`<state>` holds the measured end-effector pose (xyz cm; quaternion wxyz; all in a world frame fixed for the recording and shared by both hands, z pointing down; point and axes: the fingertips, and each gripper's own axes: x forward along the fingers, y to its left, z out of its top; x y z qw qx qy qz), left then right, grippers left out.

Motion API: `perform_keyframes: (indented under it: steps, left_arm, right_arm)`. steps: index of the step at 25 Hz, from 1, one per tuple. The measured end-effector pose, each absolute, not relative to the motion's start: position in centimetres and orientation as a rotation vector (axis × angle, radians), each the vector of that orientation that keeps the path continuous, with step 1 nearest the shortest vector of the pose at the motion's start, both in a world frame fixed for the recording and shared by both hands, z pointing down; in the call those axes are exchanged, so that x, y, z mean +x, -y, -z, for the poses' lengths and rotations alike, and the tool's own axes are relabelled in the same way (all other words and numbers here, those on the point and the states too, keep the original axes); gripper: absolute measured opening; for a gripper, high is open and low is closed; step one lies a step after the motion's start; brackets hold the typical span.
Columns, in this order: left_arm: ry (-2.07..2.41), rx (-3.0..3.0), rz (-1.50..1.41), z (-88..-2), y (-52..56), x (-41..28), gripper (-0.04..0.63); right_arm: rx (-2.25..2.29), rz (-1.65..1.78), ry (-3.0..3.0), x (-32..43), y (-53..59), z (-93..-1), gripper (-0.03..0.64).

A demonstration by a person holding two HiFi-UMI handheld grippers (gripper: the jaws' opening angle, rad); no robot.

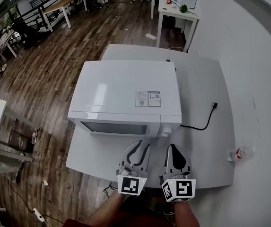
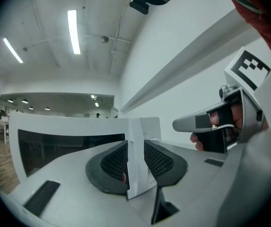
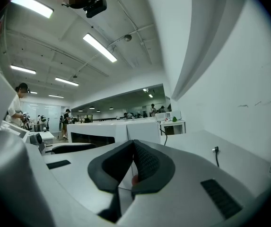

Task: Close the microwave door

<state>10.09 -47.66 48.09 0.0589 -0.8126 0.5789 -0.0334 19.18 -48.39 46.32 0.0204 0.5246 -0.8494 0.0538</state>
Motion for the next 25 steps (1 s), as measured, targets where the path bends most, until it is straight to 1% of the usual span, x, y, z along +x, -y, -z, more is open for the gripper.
perform_keyframes:
  steps: [5, 9, 14, 25]
  left_arm:
    - [-1.862, -2.408, 0.059, -46.5, 43.9, 7.5, 0.099]
    - [-1.972, -2.380, 0.061, -44.9, 40.4, 5.1, 0.064]
    - [-2.004, -2.340, 0.067, -42.4, 36.0, 2.9, 0.029]
    - [-2.001, -2.316, 0.073, -38.0, 28.2, 0.7, 0.026]
  right_arm:
    - [1.614, -0.119, 2.690, 18.2, 44.9, -44.6, 0.028]
    - [1.617, -0.077, 2.722, 17.7, 41.7, -42.6, 0.028]
    - [1.611, -0.006, 2.764, 16.7, 37.4, -40.2, 0.028]
    - [1.607, 0.080, 2.759, 14.6, 30.0, -36.4, 0.028]
